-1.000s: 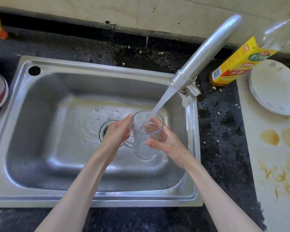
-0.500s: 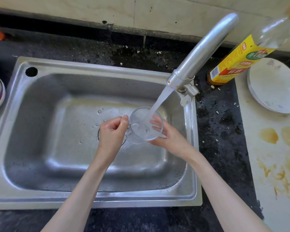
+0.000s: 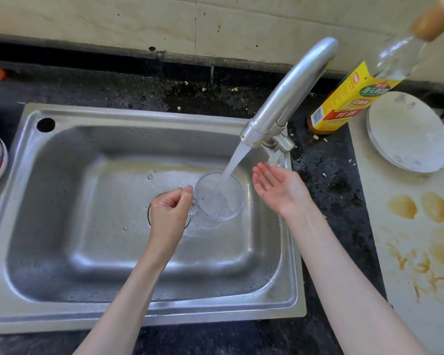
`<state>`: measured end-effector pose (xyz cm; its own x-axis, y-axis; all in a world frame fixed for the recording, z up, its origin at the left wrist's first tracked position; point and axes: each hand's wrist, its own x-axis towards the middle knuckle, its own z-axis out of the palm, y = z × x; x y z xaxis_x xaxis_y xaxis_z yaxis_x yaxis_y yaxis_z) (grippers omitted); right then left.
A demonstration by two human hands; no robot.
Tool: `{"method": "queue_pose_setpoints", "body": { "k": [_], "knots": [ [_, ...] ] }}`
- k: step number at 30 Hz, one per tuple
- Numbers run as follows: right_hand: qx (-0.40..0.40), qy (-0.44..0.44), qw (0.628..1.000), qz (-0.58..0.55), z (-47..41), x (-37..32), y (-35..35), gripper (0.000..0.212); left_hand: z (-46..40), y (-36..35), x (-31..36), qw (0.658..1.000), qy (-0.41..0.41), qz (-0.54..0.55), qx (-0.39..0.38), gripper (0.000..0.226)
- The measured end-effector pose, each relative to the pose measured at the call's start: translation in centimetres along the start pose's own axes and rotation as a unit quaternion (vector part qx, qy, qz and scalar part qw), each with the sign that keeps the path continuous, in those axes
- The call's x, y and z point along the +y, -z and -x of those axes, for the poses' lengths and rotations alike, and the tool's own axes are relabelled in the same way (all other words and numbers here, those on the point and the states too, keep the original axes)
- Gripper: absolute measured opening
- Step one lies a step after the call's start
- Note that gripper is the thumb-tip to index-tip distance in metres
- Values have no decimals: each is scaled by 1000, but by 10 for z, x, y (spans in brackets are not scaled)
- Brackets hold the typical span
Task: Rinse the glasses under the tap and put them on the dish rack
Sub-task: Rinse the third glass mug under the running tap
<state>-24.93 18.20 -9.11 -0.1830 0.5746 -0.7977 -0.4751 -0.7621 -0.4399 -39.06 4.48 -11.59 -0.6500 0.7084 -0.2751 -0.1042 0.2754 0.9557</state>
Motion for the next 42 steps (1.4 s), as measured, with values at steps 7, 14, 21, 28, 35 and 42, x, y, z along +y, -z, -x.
{"method": "queue_pose_setpoints", "body": {
  "k": [7,14,21,28,35,42],
  "knots": [
    [0,-17,1000,21,10,-5,2,11,0,-4,7,1000,12,5,9,44],
    [-16,16,1000,9,22,-19,-2,14,2,-6,14,1000,14,0,8,49],
    [-41,53,995,-79,31,-40,-9,16,1,-8,21,1000,10,10,3,52],
    [-88,47,986,-135,28,-46,-5,21,0,-3,30,999,6,33,2,35],
    [-112,42,977,-175,26,-46,-3,27,-1,8,26,999,0,42,-5,52],
    [-26,46,995,79,20,-7,8,16,4,9,34,998,4,66,-11,42]
  ]
}}
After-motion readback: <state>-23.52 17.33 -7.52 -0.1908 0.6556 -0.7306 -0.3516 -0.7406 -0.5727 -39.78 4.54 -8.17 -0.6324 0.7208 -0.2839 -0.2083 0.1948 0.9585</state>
